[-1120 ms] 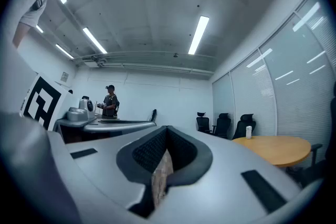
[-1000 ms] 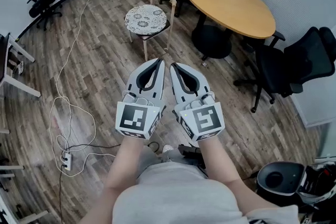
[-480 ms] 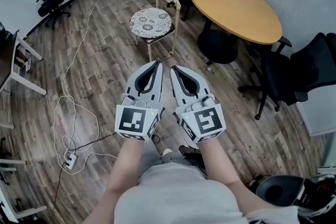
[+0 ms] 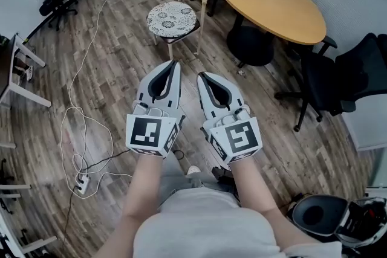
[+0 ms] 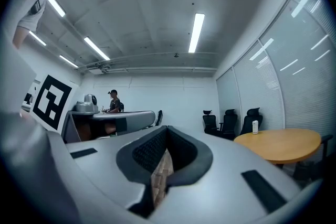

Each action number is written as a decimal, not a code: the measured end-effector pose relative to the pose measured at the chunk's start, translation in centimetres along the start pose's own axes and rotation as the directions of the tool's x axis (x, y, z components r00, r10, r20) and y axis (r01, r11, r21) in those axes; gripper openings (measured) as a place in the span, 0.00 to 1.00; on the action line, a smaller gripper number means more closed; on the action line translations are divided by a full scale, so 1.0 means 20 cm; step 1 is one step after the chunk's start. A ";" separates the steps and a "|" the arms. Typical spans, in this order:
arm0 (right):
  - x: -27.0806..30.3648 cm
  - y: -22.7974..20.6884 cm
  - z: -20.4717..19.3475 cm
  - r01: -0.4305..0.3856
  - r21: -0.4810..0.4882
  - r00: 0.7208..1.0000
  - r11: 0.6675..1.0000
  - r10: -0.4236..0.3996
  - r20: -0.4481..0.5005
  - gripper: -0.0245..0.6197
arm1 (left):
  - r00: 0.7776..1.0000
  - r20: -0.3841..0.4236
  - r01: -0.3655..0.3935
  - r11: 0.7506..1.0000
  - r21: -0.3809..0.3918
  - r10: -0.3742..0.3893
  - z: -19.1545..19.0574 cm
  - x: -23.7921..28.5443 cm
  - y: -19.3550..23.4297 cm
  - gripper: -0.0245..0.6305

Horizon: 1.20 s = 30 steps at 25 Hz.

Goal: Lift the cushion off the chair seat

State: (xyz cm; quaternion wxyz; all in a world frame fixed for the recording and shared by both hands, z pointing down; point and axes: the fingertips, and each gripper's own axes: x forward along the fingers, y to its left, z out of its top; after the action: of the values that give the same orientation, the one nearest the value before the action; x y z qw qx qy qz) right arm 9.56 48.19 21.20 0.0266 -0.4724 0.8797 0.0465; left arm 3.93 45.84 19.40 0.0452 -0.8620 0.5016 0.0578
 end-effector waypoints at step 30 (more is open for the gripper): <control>0.96 -0.10 -0.17 0.047 -0.004 0.997 0.999 -0.047 -0.055 0.08 | 0.997 -0.007 0.075 0.997 -0.024 -0.075 -0.15 0.51 0.74 0.04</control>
State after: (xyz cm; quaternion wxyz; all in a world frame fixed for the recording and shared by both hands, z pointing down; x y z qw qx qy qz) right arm 0.60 30.80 22.63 0.0028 -0.4940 0.8688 0.0341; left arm -3.77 29.37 20.52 0.0351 -0.8809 0.4684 0.0588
